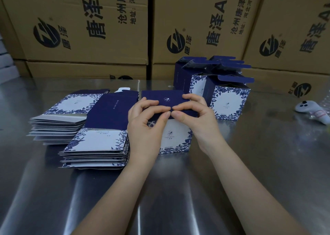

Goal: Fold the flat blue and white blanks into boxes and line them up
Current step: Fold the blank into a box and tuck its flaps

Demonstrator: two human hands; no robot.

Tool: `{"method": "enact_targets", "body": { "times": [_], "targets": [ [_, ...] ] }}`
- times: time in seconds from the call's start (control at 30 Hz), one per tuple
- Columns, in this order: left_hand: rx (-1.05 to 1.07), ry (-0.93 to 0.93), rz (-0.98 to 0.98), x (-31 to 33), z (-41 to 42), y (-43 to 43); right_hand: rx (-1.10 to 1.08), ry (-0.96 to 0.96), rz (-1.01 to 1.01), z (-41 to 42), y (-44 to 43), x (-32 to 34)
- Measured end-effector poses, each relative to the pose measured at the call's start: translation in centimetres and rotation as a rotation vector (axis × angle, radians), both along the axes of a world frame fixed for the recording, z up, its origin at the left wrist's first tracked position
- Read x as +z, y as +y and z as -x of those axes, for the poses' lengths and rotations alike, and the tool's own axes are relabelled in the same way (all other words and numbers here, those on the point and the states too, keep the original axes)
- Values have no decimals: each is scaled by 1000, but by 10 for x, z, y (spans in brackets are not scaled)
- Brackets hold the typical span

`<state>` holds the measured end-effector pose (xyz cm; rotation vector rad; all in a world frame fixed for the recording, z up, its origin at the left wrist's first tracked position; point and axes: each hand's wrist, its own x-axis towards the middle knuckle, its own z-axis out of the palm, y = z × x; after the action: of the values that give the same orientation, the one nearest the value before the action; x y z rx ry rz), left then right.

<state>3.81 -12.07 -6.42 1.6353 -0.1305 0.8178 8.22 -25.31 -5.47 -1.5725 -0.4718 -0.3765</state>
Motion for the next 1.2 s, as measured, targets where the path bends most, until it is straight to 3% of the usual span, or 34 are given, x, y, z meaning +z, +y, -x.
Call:
{"method": "enact_targets", "body": {
  "times": [0.7,1.03,1.2],
  "targets": [
    [-75,-60,137,-8,-6,6,147,26,-81,-8,-15,-2],
    [-174,-66,299,-9,-6,7,193,44,-149,-9,-20,-1],
    [-207,-74,278,-13,-6,10,304,125,-203,-11,-28,-2]
  ]
}}
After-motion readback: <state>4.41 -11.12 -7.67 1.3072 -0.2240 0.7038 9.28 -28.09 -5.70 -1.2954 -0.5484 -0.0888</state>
